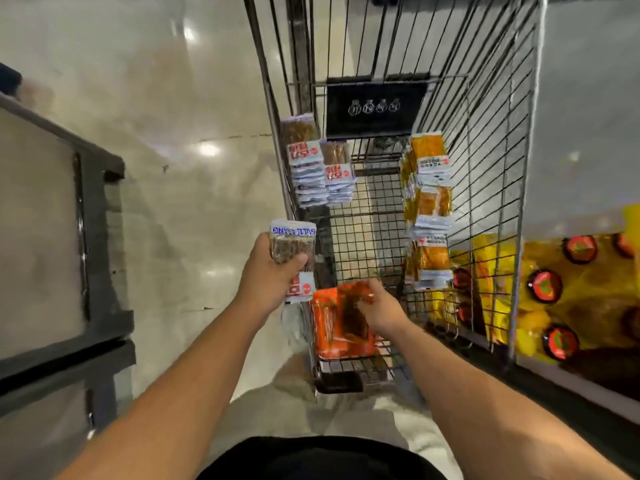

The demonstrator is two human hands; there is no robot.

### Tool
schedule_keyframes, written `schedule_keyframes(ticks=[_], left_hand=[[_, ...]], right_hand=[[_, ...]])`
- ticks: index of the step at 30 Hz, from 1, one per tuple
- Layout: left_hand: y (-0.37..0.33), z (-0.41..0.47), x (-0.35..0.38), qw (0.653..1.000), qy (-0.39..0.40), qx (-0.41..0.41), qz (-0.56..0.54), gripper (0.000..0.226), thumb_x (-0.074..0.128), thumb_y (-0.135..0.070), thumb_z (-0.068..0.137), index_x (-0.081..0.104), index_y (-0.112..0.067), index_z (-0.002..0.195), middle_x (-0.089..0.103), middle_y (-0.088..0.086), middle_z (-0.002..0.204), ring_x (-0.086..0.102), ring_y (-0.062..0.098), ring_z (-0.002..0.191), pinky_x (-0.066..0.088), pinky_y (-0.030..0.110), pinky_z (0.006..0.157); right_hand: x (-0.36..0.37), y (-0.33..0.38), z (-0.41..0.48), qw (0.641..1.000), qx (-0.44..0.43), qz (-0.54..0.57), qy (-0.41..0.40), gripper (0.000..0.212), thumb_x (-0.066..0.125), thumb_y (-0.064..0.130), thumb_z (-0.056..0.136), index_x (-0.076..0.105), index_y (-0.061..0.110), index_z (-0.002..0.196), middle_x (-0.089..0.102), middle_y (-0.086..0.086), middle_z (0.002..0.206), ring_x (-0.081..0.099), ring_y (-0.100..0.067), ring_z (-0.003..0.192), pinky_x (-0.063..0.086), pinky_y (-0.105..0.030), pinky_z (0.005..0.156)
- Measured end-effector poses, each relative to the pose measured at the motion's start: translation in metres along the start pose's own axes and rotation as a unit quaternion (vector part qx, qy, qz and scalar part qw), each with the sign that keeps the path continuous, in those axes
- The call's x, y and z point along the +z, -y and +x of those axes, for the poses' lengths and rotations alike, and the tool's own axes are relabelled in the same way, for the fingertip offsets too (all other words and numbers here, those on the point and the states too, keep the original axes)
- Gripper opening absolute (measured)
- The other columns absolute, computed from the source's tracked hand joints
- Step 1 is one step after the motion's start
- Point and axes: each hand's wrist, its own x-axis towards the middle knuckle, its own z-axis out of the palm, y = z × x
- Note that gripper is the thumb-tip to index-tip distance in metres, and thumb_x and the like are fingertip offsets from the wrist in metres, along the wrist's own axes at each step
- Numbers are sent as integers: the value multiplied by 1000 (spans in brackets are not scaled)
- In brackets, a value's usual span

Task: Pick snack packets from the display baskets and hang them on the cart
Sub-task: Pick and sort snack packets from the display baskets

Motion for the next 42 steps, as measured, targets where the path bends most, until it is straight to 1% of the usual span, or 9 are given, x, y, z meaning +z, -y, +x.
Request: schedule_keyframes(ticks=[8, 15, 19, 23, 26, 29, 33, 39, 42], left_hand=[[11, 9, 10, 999, -18, -36, -13, 30, 72, -16, 93, 52, -34, 105, 71, -3, 107, 73, 16, 90, 62, 43, 81], [15, 8, 11, 998, -12, -40, -36, 32, 71, -14, 93, 51, -35, 108, 70, -1, 111, 73, 14, 94, 61, 46, 86], [11, 4, 13, 998, -29, -36, -36, 31, 71, -13, 93, 52, -34, 106, 70, -2, 110, 73, 5, 85, 60, 30, 73], [5, -3, 17, 997, -81, -4, -7, 33, 73, -16, 91, 52, -34, 108, 68, -2, 111, 70, 11, 94, 58, 29, 74], [-8, -3, 23, 996, -79, 1, -51, 36, 75, -14, 89, 52, -37, 106, 69, -7, 109, 71, 12, 97, 61, 40, 82], [-28, 7, 34, 994, -67, 5, -83, 43, 78, -12, 87, 52, -37, 109, 70, -6, 112, 72, 10, 97, 61, 44, 85], [-56, 28, 59, 997, -43, 20, -60, 46, 81, -16, 85, 52, -34, 115, 70, -5, 113, 73, 13, 97, 62, 47, 85], [-94, 66, 81, 994, 53, 30, 88, 46, 76, -35, 89, 58, -24, 130, 68, -4, 124, 67, 14, 106, 57, 41, 89], [-106, 75, 66, 968, -58, 119, 213, 41, 69, -30, 94, 59, -22, 133, 63, -2, 129, 58, 17, 116, 51, 40, 98]], right_hand=[[15, 5, 44, 983, -58, -170, 46, 57, 57, 9, 97, 44, 25, 149, 48, -3, 143, 49, -25, 132, 39, -38, 113], [29, -2, 38, 945, -60, -306, 99, 51, 44, 16, 102, 35, 24, 152, 49, -10, 150, 56, -31, 129, 53, -42, 100], [26, -3, 34, 914, -78, -360, 167, 66, 44, 27, 104, 12, 30, 161, 9, 0, 169, 4, -27, 156, 18, -45, 124], [2, 7, 36, 931, -73, -282, 220, 62, 45, 36, 106, 16, 35, 161, -3, 3, 169, -2, -25, 156, 10, -45, 124], [-23, 16, 37, 947, -60, -222, 226, 50, 44, 45, 106, 44, 26, 151, 44, -8, 155, 56, -21, 121, 45, -35, 99], [-58, 38, 32, 987, -59, 36, 144, 39, 46, 47, 104, 64, 23, 127, 69, 4, 113, 61, -13, 98, 47, -25, 82], [-104, 71, 29, 899, -91, 384, 188, 45, 48, 45, 99, 63, 17, 131, 74, -9, 108, 68, -26, 108, 56, -40, 94], [-124, 92, 49, 873, -115, 441, 175, 35, 65, 14, 90, 64, 8, 124, 73, -8, 107, 70, -21, 93, 58, -33, 78], [-125, 87, 70, 879, -70, 457, 114, 30, 65, 5, 93, 63, 3, 123, 74, -15, 109, 73, -26, 91, 60, -37, 73]])
